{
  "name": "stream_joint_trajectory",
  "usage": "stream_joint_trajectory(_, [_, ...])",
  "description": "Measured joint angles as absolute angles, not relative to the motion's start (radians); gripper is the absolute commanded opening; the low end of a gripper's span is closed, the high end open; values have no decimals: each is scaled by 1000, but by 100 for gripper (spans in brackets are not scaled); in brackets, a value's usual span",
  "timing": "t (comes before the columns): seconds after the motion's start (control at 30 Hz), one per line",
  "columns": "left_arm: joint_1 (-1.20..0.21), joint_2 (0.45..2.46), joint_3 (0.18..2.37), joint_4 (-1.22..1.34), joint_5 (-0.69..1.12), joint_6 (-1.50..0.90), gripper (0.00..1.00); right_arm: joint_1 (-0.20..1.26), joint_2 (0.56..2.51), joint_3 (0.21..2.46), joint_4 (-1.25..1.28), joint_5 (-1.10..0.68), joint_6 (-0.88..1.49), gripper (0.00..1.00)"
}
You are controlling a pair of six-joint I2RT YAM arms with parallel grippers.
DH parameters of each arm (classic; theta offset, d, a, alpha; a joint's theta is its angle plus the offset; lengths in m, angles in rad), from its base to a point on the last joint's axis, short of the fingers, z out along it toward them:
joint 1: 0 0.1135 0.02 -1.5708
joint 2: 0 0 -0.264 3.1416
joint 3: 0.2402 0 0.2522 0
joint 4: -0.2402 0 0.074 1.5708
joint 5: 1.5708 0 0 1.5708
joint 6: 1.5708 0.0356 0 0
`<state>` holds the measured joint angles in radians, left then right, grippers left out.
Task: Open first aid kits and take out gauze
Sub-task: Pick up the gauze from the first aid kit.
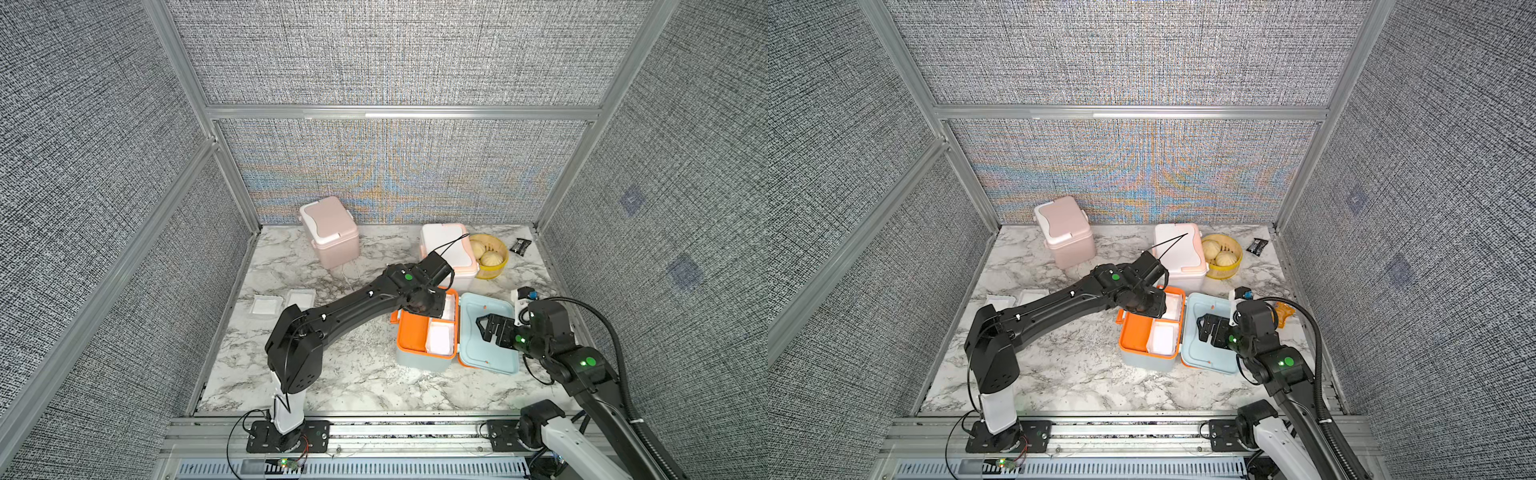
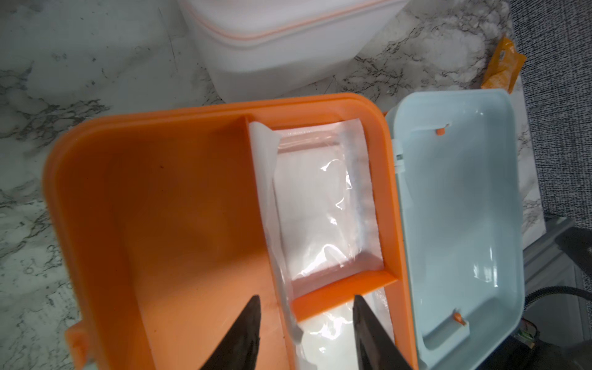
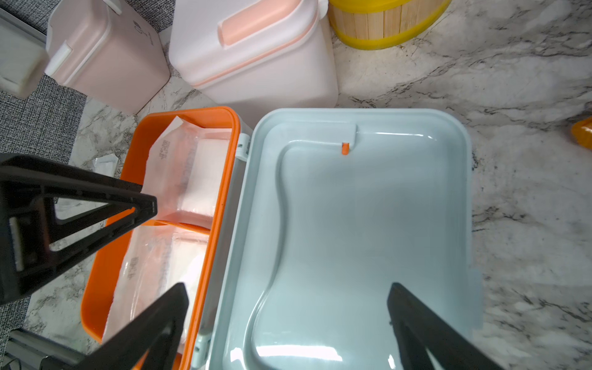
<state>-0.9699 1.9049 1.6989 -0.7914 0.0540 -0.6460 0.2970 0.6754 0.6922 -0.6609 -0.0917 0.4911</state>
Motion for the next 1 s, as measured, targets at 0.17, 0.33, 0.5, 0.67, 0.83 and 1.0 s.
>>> stream_joint_trajectory(0.17, [-968, 1960, 1755, -815, 33, -634, 23, 294, 675, 691, -661, -107, 491, 99])
stream_joint_trajectory(0.33, [-966, 1978, 1773, -836, 18, -632, 8, 289, 678, 686, -661, -115, 491, 99])
stream_joint_trajectory(0.5, [-966, 1969, 1782, -857, -4, -633, 8, 282, 685, 685, -655, -127, 490, 99])
stream_joint_trajectory(0.67, [-966, 1941, 1782, -862, -23, -637, 5, 279, 700, 685, -648, -139, 490, 99])
stream_joint_trajectory(0.83, [-966, 1921, 1782, -868, -35, -649, 0, 275, 700, 686, -640, -150, 490, 99])
stream_joint_trajectory(1.0, [-964, 1836, 1735, -861, -57, -679, 0, 274, 741, 696, -630, -191, 488, 99])
